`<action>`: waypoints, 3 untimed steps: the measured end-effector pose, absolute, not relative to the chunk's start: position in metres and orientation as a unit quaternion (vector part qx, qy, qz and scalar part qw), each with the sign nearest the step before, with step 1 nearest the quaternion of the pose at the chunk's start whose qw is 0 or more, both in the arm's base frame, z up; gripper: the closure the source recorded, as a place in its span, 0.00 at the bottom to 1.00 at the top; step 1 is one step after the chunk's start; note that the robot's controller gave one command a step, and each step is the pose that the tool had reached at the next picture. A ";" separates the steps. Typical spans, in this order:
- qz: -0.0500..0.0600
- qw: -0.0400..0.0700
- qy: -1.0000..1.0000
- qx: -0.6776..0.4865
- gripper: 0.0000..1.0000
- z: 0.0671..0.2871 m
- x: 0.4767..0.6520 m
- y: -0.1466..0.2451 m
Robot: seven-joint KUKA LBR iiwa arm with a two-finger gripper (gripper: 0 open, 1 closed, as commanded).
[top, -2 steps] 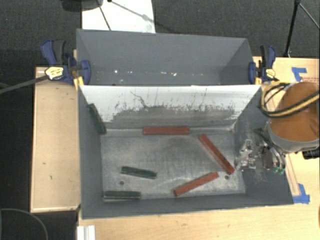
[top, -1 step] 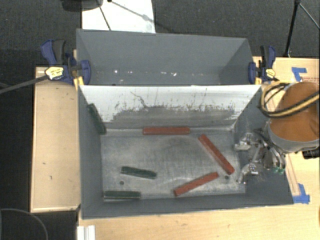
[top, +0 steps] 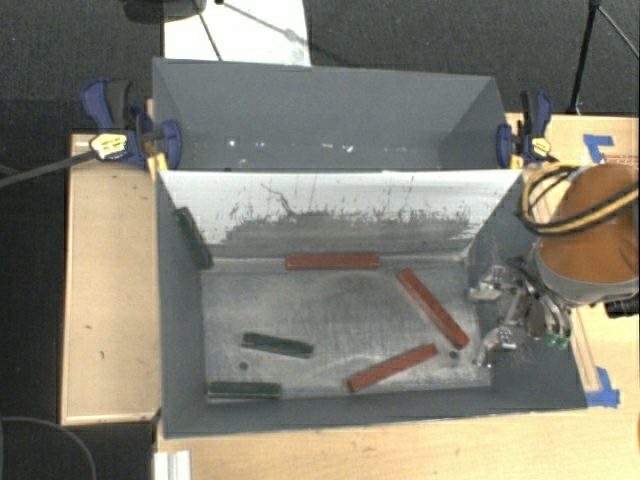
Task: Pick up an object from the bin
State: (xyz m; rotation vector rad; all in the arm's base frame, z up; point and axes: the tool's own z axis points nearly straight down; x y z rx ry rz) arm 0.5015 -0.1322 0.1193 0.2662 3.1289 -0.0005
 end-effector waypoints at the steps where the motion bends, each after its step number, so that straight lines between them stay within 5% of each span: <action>1: -0.002 0.008 0.997 0.075 1.00 0.074 0.498 -0.117; 2: -0.002 0.008 0.997 0.074 1.00 0.074 0.499 -0.117; 3: -0.001 0.002 0.999 0.055 1.00 0.235 0.526 -0.132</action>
Offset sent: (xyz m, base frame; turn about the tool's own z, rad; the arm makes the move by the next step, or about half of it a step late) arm 0.0000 0.0000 0.0000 0.0000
